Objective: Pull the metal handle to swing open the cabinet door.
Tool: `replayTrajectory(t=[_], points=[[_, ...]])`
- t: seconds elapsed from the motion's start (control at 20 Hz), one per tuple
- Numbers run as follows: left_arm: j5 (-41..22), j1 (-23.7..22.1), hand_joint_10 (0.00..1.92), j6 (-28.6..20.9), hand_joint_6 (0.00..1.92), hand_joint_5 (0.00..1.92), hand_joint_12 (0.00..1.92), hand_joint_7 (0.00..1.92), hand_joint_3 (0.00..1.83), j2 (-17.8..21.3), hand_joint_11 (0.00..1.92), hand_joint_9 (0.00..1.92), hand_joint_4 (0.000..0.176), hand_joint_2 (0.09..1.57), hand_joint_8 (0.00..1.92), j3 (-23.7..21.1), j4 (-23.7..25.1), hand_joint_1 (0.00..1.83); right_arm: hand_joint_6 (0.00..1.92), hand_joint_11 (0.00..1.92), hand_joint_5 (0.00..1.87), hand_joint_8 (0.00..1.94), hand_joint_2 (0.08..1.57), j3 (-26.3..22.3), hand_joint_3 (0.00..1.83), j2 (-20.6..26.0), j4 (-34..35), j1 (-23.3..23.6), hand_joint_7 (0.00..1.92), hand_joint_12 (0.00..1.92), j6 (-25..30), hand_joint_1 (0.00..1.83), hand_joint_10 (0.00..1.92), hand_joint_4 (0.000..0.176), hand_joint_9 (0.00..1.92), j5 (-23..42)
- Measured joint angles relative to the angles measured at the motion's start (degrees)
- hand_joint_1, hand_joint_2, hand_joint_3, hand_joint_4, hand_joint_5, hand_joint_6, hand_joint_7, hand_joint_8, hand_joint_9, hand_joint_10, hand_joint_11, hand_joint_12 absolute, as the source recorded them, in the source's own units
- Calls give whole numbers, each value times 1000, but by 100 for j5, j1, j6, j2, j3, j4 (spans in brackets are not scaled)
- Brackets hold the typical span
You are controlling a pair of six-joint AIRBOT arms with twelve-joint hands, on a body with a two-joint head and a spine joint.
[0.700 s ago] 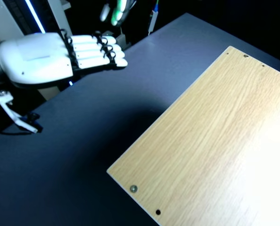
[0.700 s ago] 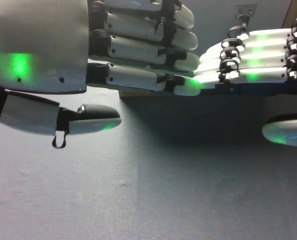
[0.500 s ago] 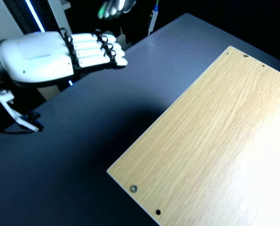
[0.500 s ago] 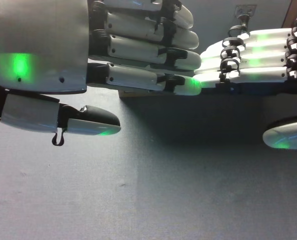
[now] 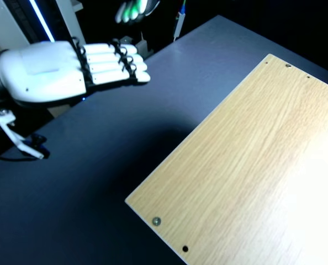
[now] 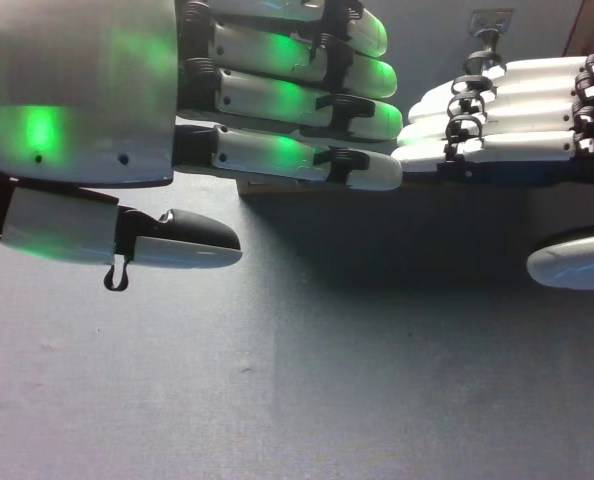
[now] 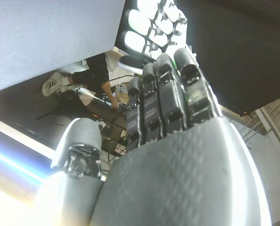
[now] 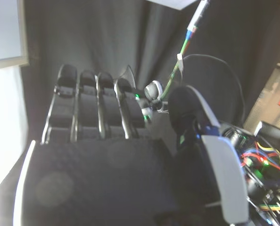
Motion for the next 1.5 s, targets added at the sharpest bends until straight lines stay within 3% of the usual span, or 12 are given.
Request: replayTrajectory(t=[0.25, 0.55, 0.6, 0.7, 0.8, 1.1, 1.5], points=[[-2, 0, 2, -2, 1, 255, 592, 279, 38, -2, 0, 258, 0, 1571, 2, 0, -2, 0, 2, 0, 20, 2, 1571, -24, 78, 0, 361, -44, 45, 244, -2, 0, 2, 0, 46, -658], [2, 0, 2, 0, 2, 254, 593, 275, 39, 0, 0, 253, 0, 1571, 1, 0, 2, 0, 2, 0, 14, 2, 1571, -111, 113, 31, 1416, -146, 48, 227, -7, 0, 1, 0, 44, -1322], [0, 0, 2, -2, 3, 257, 597, 277, 39, 0, 0, 256, 0, 1571, 2, -2, 4, 0, 8, 0, 28, 4, 1571, -157, 113, 72, 1521, -216, 54, 225, 72, 0, 3, 0, 47, -1537], [4, 0, 0, 0, 0, 252, 588, 273, 34, -2, 0, 252, 0, 1571, 0, -2, 2, 0, 7, 0, 38, 3, 1571, -195, 95, 103, 1604, -219, 60, 251, 793, 0, 4, 0, 56, -1873], [-4, 0, 2, -2, 2, 260, 603, 279, 35, -2, 0, 258, 0, 1571, 2, -2, -2, 0, 1, 0, 27, 0, 1571, -221, 90, 127, 2065, -219, 46, 252, 909, 0, 0, 0, 46, -2153], [0, 0, 1, -2, 0, 254, 595, 271, 38, -2, 0, 249, 0, 1571, 0, -2, 0, 0, 0, 0, 13, 1, 1571, -221, 81, 127, 3648, -219, 38, 204, 911, 0, 1, 0, 36, -2852], [-2, 0, 2, 0, 0, 255, 607, 278, 46, -2, 0, 257, 0, 1571, 1, -2, 0, 0, 9, 0, 46, 5, 1571, -81, 88, 149, 4301, -219, 59, 227, 911, 0, 4, 0, 51, -3268]])
